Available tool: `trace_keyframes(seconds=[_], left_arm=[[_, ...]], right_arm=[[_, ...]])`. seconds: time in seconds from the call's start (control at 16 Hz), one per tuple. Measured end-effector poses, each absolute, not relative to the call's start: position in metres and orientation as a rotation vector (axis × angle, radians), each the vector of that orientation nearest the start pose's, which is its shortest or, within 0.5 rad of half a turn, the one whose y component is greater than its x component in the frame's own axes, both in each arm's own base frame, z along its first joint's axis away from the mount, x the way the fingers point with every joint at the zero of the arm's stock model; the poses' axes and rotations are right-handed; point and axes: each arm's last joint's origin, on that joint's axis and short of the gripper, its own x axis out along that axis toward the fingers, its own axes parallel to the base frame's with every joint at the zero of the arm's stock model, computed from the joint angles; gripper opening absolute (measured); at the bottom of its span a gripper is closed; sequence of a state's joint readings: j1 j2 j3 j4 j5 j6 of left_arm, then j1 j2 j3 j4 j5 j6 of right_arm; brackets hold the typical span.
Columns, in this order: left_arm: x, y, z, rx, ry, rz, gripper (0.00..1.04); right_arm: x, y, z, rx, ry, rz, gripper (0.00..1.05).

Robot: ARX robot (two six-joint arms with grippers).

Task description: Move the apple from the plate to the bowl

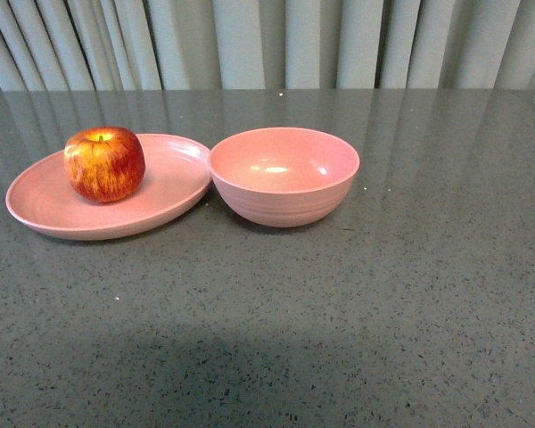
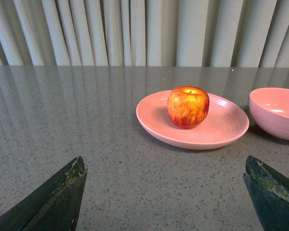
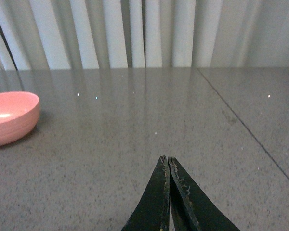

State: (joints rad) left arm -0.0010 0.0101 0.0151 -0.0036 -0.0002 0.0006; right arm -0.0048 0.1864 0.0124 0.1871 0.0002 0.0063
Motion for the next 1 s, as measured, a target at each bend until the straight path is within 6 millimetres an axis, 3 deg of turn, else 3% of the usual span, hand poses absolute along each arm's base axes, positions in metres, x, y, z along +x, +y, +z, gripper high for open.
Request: trace_keyframes(seconds=[0.19, 0.56, 0.62, 0.75, 1.0], left_arm=[[0.097, 0.000, 0.168, 0.001, -0.001, 0.000, 0.98], [0.097, 0.000, 0.168, 0.001, -0.001, -0.001, 0.98], [0.097, 0.000, 0.168, 0.001, -0.001, -0.001, 0.98], [0.097, 0.000, 0.168, 0.001, -0.001, -0.001, 0.98], [0.097, 0.000, 0.168, 0.001, -0.001, -0.001, 0.98]], right_arm=[[0.097, 0.000, 0.167, 0.006, -0.007, -0.005, 0.02], [0.097, 0.000, 0.167, 0.006, -0.004, -0.005, 0.02], [0.097, 0.000, 0.167, 0.006, -0.004, -0.005, 0.08], [0.097, 0.000, 0.167, 0.006, -0.004, -0.005, 0.33], [0.097, 0.000, 0.167, 0.006, -0.004, -0.005, 0.54]])
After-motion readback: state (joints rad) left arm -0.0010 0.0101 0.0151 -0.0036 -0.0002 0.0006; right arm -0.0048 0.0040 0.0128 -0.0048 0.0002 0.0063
